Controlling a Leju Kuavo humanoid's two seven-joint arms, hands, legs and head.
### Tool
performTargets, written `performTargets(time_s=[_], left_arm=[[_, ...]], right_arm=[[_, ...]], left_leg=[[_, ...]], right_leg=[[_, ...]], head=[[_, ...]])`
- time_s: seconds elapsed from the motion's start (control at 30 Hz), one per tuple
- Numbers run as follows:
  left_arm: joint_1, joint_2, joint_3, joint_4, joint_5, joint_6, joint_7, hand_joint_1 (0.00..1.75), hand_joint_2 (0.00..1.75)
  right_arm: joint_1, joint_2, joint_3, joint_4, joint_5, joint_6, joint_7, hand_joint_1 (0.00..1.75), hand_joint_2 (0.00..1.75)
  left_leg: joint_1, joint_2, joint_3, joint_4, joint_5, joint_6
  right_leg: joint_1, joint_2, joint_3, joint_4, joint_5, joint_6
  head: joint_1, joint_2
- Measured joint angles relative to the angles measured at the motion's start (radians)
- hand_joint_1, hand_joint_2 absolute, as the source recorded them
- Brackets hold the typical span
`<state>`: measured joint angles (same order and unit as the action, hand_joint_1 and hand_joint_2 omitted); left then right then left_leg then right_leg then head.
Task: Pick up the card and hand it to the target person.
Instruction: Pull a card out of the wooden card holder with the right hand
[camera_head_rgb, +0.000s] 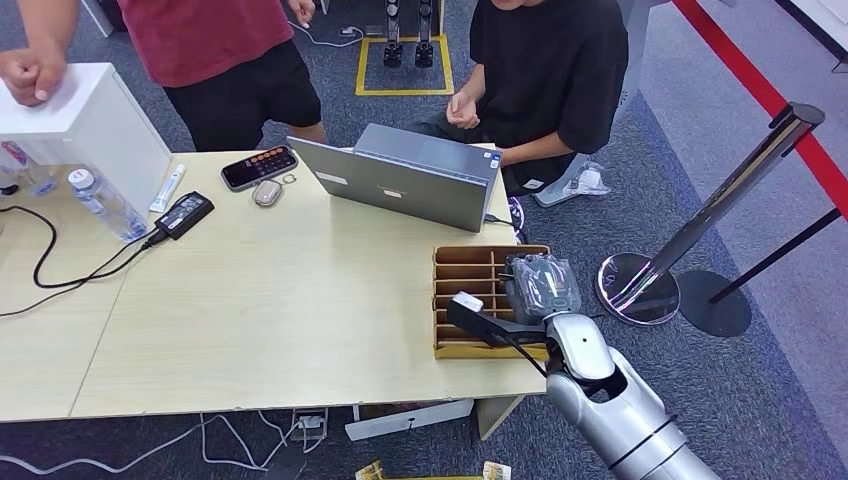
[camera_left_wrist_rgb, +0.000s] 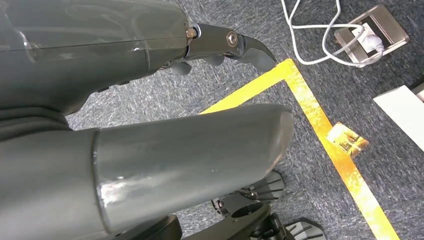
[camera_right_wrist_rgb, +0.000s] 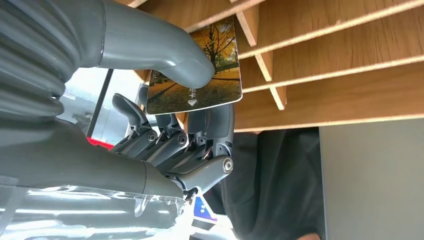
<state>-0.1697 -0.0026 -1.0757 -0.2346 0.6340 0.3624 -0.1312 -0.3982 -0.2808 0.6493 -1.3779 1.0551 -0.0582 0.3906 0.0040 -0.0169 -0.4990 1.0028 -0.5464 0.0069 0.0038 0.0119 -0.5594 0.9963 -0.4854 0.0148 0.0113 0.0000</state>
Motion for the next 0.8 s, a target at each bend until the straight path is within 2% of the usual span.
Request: performTargets(time_s=[0.2, 0.47, 0.8], left_arm=[[0.001, 0.001, 0.0, 0.0, 0.001, 0.0, -0.003, 0.0, 0.0], [0.005, 0.002, 0.0, 0.0, 0.008, 0.002, -0.016, 0.0, 0.0], [0.007, 0.003, 0.0, 0.0, 0.004, 0.002, -0.015, 0.0, 0.0]], right_arm=[[-0.014, -0.02, -0.003, -0.079, 0.017, 0.036, 0.024, 1.54, 1.75], [-0.049, -0.061, -0.026, -0.23, 0.028, 0.101, 0.047, 1.41, 1.75], [-0.093, -0.105, -0.071, -0.326, 0.018, 0.087, 0.048, 1.47, 1.75]], left_leg=[[0.0, 0.0, 0.0, 0.0, 0.0, 0.0], [0.0, 0.0, 0.0, 0.0, 0.0, 0.0], [0.0, 0.0, 0.0, 0.0, 0.0, 0.0]], right_leg=[[0.0, 0.0, 0.0, 0.0, 0.0, 0.0], [0.0, 0.0, 0.0, 0.0, 0.0, 0.0], [0.0, 0.0, 0.0, 0.0, 0.0, 0.0]], head=[[0.0, 0.0], [0.0, 0.0], [0.0, 0.0]])
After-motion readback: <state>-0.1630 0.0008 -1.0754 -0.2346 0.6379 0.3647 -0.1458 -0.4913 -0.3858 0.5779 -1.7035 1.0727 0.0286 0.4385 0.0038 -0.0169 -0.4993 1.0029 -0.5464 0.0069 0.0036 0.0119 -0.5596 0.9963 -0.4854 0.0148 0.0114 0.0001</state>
